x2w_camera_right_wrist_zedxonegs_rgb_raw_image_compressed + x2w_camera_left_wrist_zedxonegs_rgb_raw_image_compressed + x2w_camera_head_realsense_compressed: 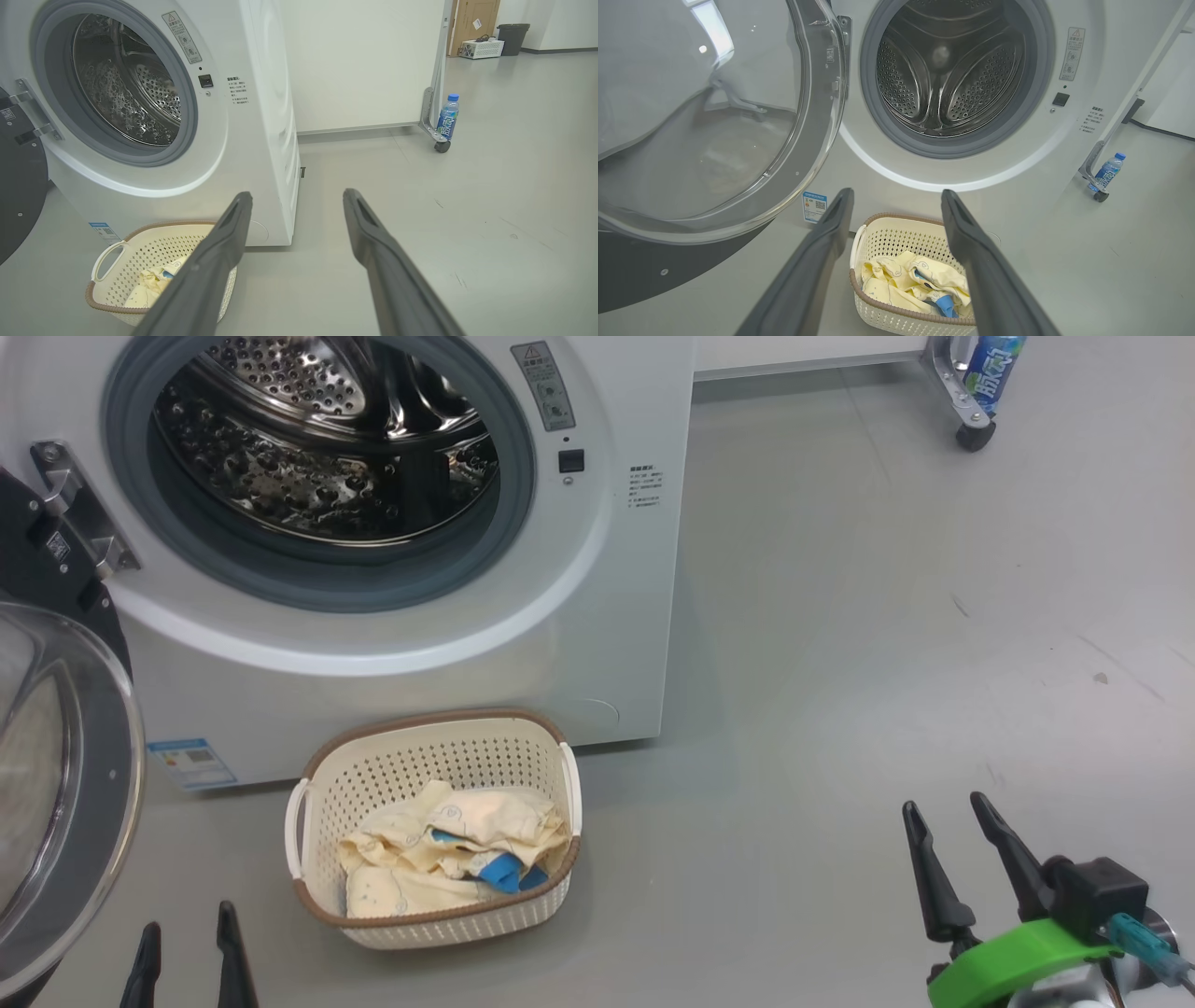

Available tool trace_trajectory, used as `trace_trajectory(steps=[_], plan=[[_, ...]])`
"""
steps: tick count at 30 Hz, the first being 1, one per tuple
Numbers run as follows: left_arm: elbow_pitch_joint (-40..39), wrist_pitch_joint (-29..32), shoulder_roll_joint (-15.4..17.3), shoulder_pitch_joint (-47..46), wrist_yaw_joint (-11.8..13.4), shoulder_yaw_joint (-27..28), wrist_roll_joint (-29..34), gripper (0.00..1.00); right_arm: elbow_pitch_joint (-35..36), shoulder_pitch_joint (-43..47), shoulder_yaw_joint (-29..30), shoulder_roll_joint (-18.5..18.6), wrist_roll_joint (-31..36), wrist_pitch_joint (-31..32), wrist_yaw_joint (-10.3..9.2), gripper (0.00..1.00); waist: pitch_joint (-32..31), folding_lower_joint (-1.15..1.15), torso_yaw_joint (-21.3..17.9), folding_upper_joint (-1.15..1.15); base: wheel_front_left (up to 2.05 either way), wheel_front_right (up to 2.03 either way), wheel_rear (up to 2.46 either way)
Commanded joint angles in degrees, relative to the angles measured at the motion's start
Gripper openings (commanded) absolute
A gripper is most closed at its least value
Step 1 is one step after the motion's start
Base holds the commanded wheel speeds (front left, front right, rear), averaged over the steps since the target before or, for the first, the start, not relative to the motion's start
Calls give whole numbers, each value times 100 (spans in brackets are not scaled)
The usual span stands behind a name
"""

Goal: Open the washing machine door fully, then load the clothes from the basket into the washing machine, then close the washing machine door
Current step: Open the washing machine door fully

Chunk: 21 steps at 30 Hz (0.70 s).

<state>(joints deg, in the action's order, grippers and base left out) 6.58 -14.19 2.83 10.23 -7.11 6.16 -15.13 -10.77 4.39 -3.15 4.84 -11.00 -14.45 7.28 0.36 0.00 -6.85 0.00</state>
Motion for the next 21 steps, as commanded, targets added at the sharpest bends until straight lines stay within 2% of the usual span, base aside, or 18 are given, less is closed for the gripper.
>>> trace_trajectory(steps=[1, 21], plan=[[-202, -81, 14, -91, -34, 274, 15, 100, 220, -132, -105, 77, 50, -55, 21, 100, -28, 0, -36, 0, 0, 0, 0], [-320, -81, 6, 18, -37, 327, -173, 100, 255, -5, -3, 14, 100, -55, 21, 100, -89, 0, -60, 0, 0, 0, 0]])
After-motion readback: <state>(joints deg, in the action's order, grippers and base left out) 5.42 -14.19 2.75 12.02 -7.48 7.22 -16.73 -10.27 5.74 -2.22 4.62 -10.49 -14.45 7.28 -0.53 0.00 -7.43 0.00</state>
